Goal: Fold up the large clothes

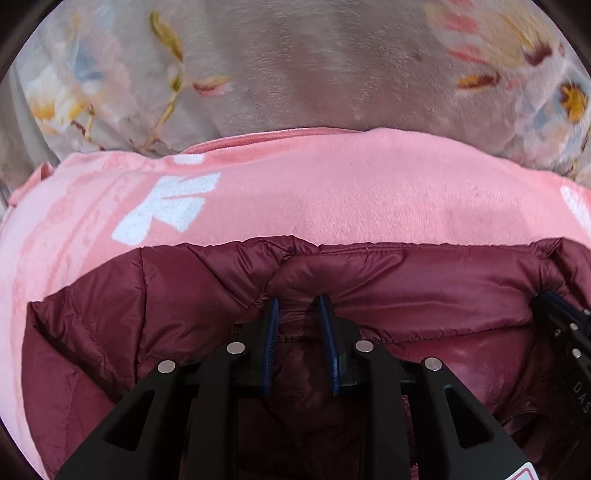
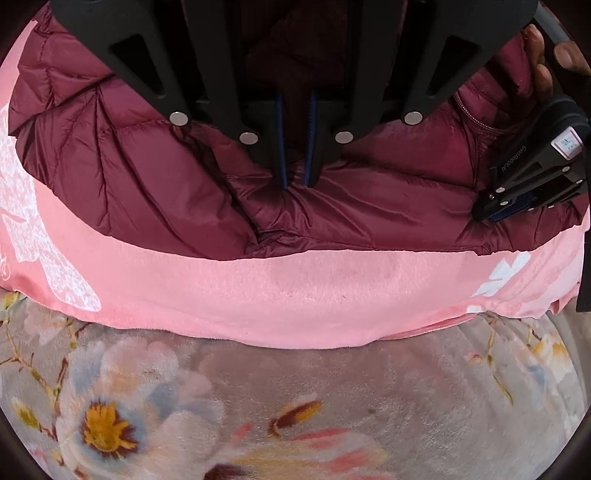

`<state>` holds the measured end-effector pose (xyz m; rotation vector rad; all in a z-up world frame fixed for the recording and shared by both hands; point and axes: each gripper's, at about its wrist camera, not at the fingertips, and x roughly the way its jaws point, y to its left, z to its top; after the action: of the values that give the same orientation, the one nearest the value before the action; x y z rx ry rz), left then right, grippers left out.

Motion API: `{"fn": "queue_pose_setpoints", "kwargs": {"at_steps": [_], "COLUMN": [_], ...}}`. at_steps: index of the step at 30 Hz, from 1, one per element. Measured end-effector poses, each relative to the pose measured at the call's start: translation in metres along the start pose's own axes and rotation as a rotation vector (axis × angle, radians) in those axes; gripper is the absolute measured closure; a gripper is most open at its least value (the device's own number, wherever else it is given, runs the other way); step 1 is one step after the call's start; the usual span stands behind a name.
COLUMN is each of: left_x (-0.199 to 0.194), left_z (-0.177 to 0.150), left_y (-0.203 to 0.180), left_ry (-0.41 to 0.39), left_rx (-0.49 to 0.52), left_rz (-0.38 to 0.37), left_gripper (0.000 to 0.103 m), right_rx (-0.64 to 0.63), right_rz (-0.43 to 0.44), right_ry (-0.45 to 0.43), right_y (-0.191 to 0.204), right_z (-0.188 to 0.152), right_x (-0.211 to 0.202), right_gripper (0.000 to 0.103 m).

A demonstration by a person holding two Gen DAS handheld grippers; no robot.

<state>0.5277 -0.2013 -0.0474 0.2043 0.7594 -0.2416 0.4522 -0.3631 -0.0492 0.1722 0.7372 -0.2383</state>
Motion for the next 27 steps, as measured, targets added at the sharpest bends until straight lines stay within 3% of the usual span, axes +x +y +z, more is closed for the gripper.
{"fn": "queue_pose_setpoints", "kwargs": {"at_steps": [27], "left_x": [-0.0002], "left_z": [0.0005], "left_y": [-0.0025], "left_ry": [0.0], "left_rx": [0.018], "left_rz": [0.027], "left_gripper": [0.08], "right_rx": [-0.003], "right_rz": [0.005], "right_ry": [0.002], "right_y": [-0.0001], "right_z": [0.0003], "right_x": [0.0], "right_gripper": [0.095]}}
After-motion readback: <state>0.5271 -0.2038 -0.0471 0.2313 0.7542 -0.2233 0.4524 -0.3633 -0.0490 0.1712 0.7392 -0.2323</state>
